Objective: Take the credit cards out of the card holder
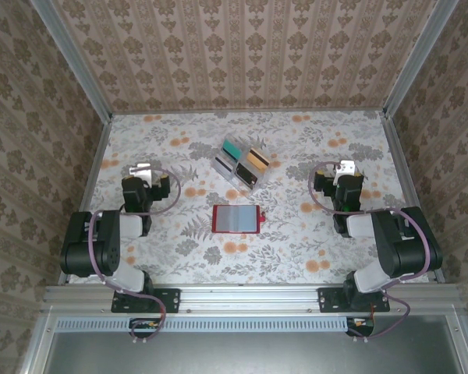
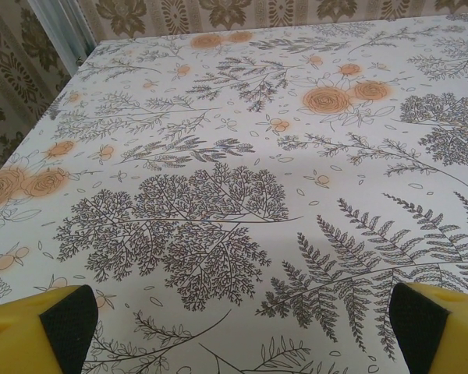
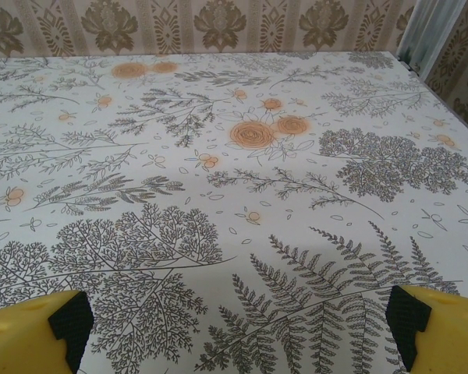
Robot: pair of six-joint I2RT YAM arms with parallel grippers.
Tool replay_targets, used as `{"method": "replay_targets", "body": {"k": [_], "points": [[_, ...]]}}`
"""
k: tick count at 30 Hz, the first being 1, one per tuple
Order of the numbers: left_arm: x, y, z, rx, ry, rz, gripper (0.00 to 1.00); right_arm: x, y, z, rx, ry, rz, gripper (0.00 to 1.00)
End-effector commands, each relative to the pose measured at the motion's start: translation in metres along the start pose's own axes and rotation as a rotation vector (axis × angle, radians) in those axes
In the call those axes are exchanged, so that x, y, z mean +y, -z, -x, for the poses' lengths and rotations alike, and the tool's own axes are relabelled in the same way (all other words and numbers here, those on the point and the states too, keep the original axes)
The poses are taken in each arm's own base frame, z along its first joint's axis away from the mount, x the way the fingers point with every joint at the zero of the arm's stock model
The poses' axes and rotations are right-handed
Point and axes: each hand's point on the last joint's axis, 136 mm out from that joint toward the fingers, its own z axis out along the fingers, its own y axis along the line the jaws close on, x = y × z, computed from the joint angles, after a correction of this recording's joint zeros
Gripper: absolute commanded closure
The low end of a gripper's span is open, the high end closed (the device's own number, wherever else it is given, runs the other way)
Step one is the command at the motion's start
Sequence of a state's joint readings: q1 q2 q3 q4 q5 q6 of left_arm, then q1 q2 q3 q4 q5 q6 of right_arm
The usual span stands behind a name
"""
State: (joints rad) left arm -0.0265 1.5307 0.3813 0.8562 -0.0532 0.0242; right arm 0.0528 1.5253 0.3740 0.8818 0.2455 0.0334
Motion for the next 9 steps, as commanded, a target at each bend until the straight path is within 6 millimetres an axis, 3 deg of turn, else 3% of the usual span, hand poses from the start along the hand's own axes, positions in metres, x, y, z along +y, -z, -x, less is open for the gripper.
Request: {"method": "replay_targets", "body": {"k": [1,9], "points": [[0.0014,-0.0039,0.0086,-0.015,-0.023,0.008,0.00,0.0030,-0.0033,0.0069,-0.014,-0.023,0.017,0.00],[0.0015,-0.0042,0.0086,-0.015,-0.020,0.005,0.00,0.0062,-0.0003,0.0064,-0.024,-0.019,0.040,0.00]]}}
